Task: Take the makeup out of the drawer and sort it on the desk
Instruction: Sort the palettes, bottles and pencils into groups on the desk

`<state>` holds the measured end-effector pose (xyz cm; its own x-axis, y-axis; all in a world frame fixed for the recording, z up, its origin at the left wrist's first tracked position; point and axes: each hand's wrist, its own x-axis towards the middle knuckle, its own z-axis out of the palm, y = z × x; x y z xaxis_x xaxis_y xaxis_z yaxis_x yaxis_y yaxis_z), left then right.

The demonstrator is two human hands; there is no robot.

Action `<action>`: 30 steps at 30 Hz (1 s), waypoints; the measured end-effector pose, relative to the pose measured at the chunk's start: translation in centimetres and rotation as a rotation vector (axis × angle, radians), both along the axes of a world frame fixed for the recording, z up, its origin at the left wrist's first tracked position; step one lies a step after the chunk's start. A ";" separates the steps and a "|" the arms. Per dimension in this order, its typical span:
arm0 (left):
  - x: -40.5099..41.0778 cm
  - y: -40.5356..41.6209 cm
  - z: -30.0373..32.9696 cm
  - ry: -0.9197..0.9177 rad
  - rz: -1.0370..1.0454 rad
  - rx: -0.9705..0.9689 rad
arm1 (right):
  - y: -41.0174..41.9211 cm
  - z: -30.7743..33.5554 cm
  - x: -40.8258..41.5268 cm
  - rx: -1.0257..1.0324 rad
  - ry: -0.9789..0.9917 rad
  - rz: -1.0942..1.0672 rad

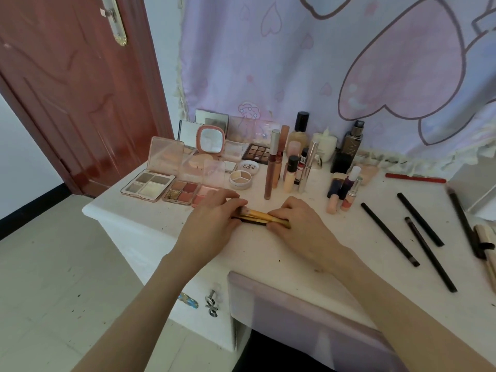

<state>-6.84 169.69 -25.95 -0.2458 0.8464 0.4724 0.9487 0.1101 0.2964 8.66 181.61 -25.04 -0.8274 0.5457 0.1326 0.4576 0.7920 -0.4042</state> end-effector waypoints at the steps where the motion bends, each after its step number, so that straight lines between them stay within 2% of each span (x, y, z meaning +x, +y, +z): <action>1: 0.1 0.2 0.0 0.061 0.000 0.041 | 0.1 0.1 -0.2 0.014 -0.002 -0.002; 3: 0.3 0.6 0.0 0.106 -0.022 0.049 | 0.4 0.2 -0.5 0.047 -0.014 0.008; 9: 1.1 0.6 -0.7 0.144 -0.047 -0.147 | 1.1 0.1 0.4 0.032 0.073 0.028; 18: 1.5 1.3 -1.1 0.164 -0.063 -0.150 | 1.6 -0.2 1.0 0.124 0.042 0.058; 24: 1.4 1.0 -1.3 0.104 -0.072 -0.157 | 1.8 -0.9 2.0 0.157 0.160 0.074; 27: 1.9 1.1 -1.1 0.122 -0.072 -0.118 | 1.9 -1.3 2.8 0.241 0.184 0.107; 30: 2.9 1.8 -1.2 0.164 -0.107 -0.169 | 2.0 -1.8 2.8 0.301 0.143 0.125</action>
